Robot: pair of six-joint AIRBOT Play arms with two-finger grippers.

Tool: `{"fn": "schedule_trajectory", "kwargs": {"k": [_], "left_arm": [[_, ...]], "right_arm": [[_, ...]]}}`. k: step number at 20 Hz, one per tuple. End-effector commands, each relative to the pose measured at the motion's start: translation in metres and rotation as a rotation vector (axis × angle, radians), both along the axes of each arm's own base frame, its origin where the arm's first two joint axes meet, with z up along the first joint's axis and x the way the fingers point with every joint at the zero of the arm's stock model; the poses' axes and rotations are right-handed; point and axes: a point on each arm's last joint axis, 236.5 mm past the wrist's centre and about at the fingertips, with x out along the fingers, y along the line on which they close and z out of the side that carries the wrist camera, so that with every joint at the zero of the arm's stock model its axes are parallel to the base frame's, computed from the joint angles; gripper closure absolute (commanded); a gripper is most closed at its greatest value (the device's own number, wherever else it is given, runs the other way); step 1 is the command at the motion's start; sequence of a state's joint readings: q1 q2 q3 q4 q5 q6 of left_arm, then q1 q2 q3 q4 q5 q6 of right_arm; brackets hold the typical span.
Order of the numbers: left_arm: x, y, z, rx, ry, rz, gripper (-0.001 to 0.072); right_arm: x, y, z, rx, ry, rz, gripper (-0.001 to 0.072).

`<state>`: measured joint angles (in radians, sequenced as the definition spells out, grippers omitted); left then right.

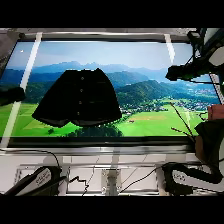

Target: Fold the clothes and pants, and hang the long-sleeved shirts on hangers.

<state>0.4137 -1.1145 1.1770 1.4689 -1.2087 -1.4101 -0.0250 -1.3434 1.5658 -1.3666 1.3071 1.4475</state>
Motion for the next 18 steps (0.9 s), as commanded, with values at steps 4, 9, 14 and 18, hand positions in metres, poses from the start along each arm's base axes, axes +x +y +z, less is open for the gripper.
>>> {"fn": "schedule_trajectory", "kwargs": {"k": [4, 9, 14, 18], "left_arm": [[-0.071, -0.009, -0.078, -0.183, 0.088, 0.175, 0.0083], [-0.066, -0.016, -0.12, -0.302, 0.139, 0.281, 0.0095], [-0.034, -0.029, -0.153, -0.476, 0.112, 0.37, 0.0095], [-0.006, -0.026, -0.166, -0.528, 0.031, 0.406, 0.0095]], "right_arm": [[0.03, 0.072, -0.072, 0.321, 0.157, 0.048, 0.0124], [0.015, 0.122, -0.151, 0.314, 0.356, 0.133, 0.0124], [0.032, 0.147, -0.164, 0.257, 0.265, 0.16, 0.0124], [0.059, 0.142, -0.158, 0.259, 0.16, 0.114, 0.0125]]}}
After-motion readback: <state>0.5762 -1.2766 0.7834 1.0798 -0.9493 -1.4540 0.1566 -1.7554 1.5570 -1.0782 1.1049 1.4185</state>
